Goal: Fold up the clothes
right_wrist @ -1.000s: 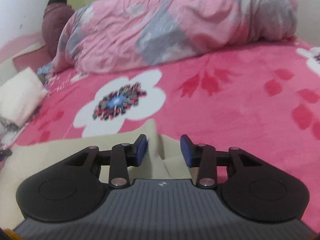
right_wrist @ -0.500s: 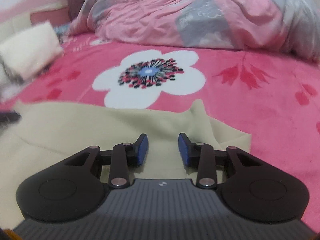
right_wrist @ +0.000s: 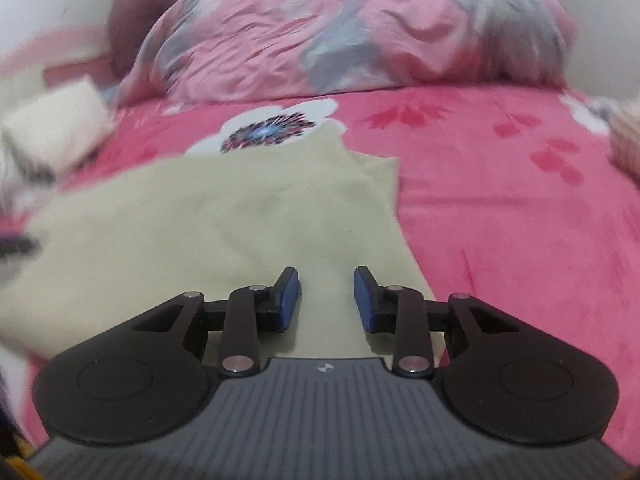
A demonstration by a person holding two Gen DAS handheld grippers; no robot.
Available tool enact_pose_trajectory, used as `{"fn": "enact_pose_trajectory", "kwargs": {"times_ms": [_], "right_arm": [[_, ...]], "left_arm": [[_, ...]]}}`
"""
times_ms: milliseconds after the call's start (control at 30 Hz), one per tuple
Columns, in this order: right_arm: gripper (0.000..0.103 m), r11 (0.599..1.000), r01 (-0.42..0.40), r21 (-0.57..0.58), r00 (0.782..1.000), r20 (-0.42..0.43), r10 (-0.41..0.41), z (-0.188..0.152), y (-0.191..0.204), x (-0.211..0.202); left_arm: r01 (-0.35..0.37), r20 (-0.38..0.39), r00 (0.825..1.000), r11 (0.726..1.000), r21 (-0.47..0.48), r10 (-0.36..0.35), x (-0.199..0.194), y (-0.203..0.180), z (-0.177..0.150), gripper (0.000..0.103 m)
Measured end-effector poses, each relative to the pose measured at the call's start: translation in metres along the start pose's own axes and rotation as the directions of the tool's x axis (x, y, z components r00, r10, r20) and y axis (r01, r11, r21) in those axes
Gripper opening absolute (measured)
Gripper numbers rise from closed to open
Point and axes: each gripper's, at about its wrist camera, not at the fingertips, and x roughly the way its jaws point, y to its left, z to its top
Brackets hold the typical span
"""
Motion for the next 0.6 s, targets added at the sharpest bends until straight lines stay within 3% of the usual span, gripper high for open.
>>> {"fn": "enact_pose_trajectory", "kwargs": {"times_ms": [100, 167, 300, 367, 400, 500, 600], "right_arm": [[0.029, 0.999, 0.034, -0.035, 0.995, 0.096, -0.030, 0.011, 0.010, -0.038], [0.029, 0.997, 0.016, -0.073, 0.990, 0.140, -0.005, 0.010, 0.018, -0.059], [0.029, 0.981, 0.055, -0.184, 0.996, 0.076, -0.042, -0.021, 0.040, -0.057], [0.029, 0.979, 0.097, -0.177, 0.995, 0.027, -0.093, -0.045, 0.033, -0.040], [0.029, 0.985, 0.088, -0.147, 0.995, 0.067, -0.079, -0.053, 0.029, -0.039], [0.029, 0.984, 0.116, -0.133, 0.993, 0.051, -0.110, -0.039, 0.033, -0.050], [0.029, 0.977, 0.140, -0.161, 0.986, 0.110, -0.124, -0.029, 0.045, -0.069]], "left_arm": [[0.005, 0.054, 0.998, 1.000, 0.030, -0.007, -0.028, -0.001, 0.000, 0.066], [0.011, 0.036, 0.999, 1.000, 0.028, -0.012, -0.028, -0.003, -0.008, 0.067], [0.024, 0.001, 1.000, 0.999, 0.023, -0.024, -0.029, -0.007, -0.023, 0.069], [0.030, -0.017, 0.999, 0.999, 0.020, -0.029, -0.029, -0.008, -0.030, 0.071], [0.033, -0.026, 0.999, 0.999, 0.019, -0.032, -0.029, -0.009, -0.034, 0.071], [0.024, -0.026, 0.999, 0.999, 0.029, -0.023, -0.032, -0.008, -0.037, 0.069], [0.000, -0.029, 1.000, 1.000, 0.029, 0.001, -0.034, -0.004, -0.039, 0.069]]}}
